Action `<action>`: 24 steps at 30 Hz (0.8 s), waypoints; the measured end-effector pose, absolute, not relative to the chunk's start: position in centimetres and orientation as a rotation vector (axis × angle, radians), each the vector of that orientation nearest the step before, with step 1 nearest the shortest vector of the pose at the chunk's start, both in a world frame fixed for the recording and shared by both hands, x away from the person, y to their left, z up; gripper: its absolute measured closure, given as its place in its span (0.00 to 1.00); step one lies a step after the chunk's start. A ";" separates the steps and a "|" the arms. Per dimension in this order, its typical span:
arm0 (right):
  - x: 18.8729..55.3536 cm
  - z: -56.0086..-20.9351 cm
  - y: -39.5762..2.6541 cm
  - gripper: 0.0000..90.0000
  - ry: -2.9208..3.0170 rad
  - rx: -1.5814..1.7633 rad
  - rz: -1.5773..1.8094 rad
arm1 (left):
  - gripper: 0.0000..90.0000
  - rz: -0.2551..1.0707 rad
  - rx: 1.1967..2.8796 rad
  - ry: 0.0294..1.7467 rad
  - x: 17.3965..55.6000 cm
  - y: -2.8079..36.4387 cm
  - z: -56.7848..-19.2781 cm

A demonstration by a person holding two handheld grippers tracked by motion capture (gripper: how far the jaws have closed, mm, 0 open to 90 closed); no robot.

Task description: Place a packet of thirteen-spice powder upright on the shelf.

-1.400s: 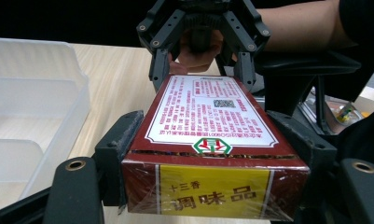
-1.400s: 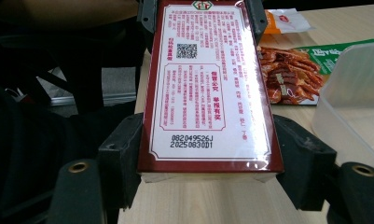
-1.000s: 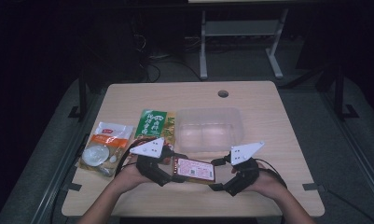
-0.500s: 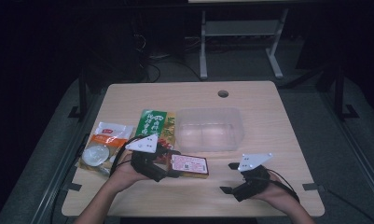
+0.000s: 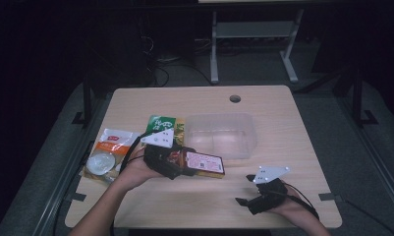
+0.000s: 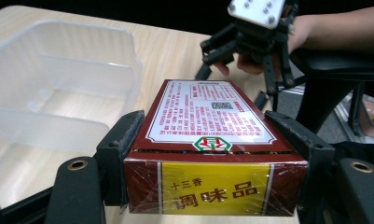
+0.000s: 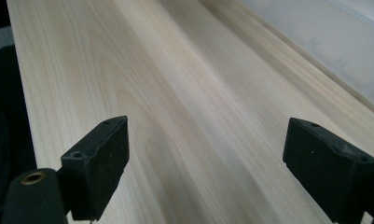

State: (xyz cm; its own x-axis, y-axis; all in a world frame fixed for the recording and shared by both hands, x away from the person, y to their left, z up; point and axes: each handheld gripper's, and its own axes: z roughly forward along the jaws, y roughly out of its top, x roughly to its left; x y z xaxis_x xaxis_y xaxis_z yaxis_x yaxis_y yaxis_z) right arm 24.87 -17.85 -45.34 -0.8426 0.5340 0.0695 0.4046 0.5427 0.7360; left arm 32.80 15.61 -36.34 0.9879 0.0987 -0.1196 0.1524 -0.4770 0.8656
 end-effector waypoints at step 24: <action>24.8 -45.7 -17.3 0.16 2.634 0.748 1.139 | 0.35 -0.024 2.137 0.205 38.3 12.6 -33.8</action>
State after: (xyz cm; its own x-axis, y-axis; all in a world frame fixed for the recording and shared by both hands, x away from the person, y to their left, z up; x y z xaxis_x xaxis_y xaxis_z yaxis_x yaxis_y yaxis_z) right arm 24.75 -17.27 -45.66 -0.8581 0.5122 0.0366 0.3775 0.5809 0.7211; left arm 38.35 12.61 -33.83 0.9857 0.1373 -0.0975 0.1563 -0.5305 0.8331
